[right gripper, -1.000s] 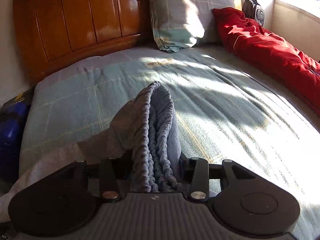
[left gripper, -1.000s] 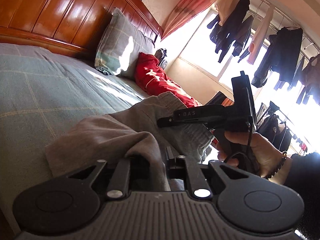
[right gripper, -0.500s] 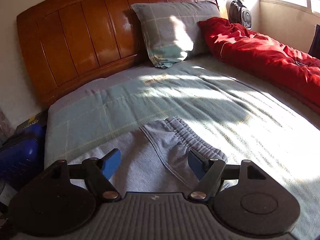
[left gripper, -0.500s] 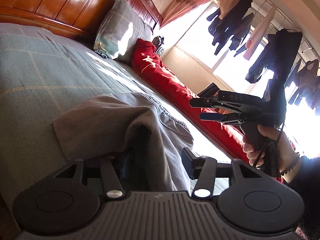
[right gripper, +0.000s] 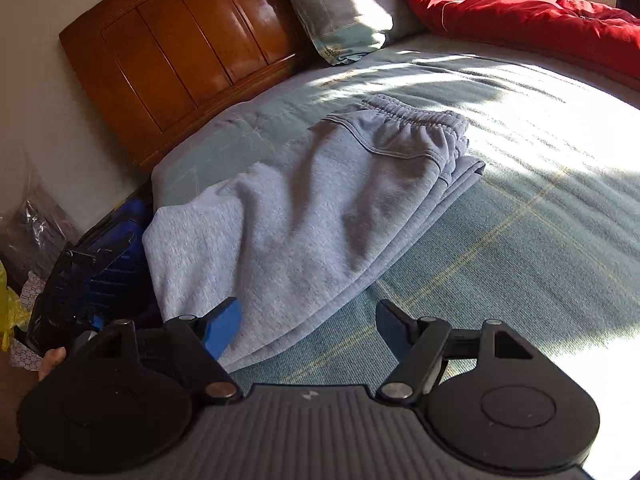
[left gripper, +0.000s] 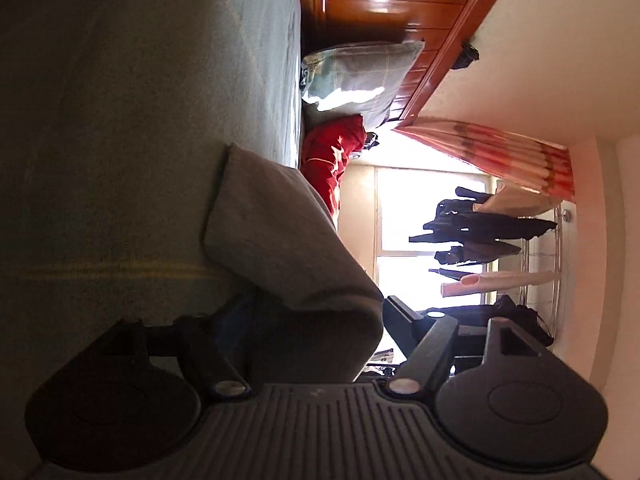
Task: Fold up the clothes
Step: 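Release the grey sweatpants from the left gripper and withdraw it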
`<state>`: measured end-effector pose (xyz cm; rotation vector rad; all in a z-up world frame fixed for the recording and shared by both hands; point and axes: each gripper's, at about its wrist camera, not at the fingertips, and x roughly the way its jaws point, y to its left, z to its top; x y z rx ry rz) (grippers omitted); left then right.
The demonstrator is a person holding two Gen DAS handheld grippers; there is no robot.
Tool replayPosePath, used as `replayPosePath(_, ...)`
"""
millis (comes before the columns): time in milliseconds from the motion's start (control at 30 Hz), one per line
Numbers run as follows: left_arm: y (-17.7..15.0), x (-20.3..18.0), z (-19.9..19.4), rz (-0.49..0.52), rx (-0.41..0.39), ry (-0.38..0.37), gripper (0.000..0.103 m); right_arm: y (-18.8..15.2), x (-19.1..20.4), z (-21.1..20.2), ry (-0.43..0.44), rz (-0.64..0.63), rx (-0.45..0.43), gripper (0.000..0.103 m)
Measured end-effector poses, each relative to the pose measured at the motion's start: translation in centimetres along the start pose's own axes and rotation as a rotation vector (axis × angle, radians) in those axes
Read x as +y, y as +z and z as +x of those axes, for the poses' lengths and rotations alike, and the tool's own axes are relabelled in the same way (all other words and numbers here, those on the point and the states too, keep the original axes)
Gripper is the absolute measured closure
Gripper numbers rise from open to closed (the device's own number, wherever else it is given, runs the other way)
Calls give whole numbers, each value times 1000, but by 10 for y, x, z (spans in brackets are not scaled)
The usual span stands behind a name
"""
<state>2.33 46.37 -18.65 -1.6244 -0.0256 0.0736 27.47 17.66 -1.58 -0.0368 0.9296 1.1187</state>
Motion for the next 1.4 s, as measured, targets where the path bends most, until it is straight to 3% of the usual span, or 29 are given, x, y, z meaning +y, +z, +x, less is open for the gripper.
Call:
replayPosePath(133, 5, 9, 11, -86, -73, 7, 23, -3, -2, -10, 7, 41, -25, 24)
replayPosePath(233, 10, 5, 20, -117, -76, 19, 16, -2, 1, -13, 10, 47, -32, 24)
replayPosePath(333, 15, 4, 22, -199, -65, 4, 16, 0, 7, -16, 27, 43, -45, 24)
replayPosePath(400, 13, -1, 24, -210, -53, 63, 16, 0, 12, -19, 34, 37, -57, 24)
replayPosePath(433, 10, -5, 25, -206, -47, 126, 16, 0, 13, -20, 37, 34, -60, 23)
replayPosePath(600, 8, -11, 41, -201, -56, 228, 17, 1, 17, -24, 48, 36, -75, 23)
replayPosePath(700, 15, -23, 47, -143, -109, 253, 18, 0, 18, -30, 40, 23, -91, 23)
replayPosePath(833, 33, -31, 47, -131, -139, 230, 18, -2, 16, -37, 15, 8, -109, 21)
replayPosePath(967, 46, -40, 41, -91, -212, 154, 18, -5, 10, -37, -1, 14, -106, 21)
replayPosePath(1067, 57, -47, 46, -22, -180, 126, 18, -7, 6, -33, -6, 21, -96, 21)
replayPosePath(1100, 60, -50, 49, 12, -167, 138, 20, -8, 5, -32, -7, 23, -93, 21)
replayPosePath(1133, 62, -53, 51, 49, -157, 159, 31, -8, 5, -30, -8, 22, -90, 21)
replayPosePath(1167, 65, -57, 54, 84, -150, 185, 48, -9, 4, -29, -11, 20, -87, 21)
replayPosePath(1267, 70, -69, 55, 198, -152, 238, 84, -10, 6, -27, -22, 8, -82, 21)
replayPosePath(1333, 69, -83, 51, 313, -187, 282, 88, -10, 7, -25, -25, -2, -78, 21)
replayPosePath(1400, 70, -89, 43, 367, -218, 322, 88, -11, 7, -23, -29, -11, -73, 21)
